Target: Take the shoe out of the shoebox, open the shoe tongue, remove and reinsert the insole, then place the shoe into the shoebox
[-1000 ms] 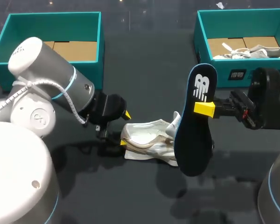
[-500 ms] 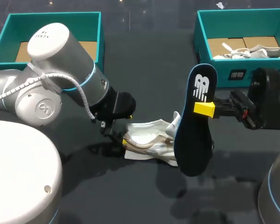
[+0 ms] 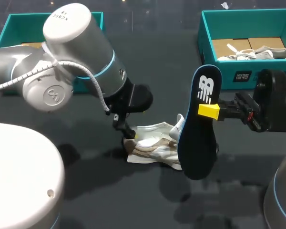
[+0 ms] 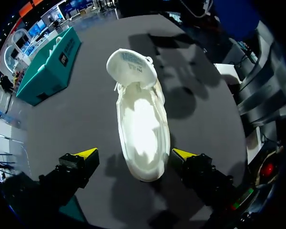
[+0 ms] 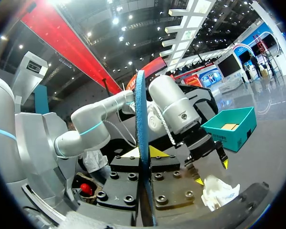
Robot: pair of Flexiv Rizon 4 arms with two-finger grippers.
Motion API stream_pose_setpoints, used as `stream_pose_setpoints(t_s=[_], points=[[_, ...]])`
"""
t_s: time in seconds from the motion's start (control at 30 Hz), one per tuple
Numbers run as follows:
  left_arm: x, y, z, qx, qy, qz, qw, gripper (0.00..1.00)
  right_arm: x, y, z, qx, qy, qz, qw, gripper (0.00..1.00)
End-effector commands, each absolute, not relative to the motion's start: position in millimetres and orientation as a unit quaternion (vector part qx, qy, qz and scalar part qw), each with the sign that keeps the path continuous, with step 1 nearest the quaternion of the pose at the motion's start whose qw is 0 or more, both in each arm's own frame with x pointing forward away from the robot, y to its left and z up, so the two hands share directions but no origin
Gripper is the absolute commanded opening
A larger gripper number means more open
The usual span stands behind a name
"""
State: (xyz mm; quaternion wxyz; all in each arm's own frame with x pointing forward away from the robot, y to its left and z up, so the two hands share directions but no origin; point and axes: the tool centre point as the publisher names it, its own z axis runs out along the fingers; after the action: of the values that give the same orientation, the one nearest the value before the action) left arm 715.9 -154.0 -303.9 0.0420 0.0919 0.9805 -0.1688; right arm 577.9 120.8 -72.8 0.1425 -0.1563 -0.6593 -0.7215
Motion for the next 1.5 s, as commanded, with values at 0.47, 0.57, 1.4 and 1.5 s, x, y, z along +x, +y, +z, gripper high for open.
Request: stream_pose_setpoints(t_s=[0.47,0.57,1.4,1.5], points=[[749,-221,-338,0.081,0.989,-0.117,0.038,1.00,576,121,-73,-0.158,-0.660,-0.721,0.141,0.00],[753,-224,-349,0.080,0.990,-0.115,0.026,1.00,576,121,-73,-0.158,-0.660,-0.721,0.141,0.00],[735,-226,-389,0.106,0.990,-0.090,-0.003,0.00,576,121,-73,-0.158,-0.660,-0.721,0.141,0.00],[736,-225,-387,0.108,0.990,-0.090,-0.002,0.00,576,121,-73,-0.158,-0.660,-0.721,0.141,0.00]])
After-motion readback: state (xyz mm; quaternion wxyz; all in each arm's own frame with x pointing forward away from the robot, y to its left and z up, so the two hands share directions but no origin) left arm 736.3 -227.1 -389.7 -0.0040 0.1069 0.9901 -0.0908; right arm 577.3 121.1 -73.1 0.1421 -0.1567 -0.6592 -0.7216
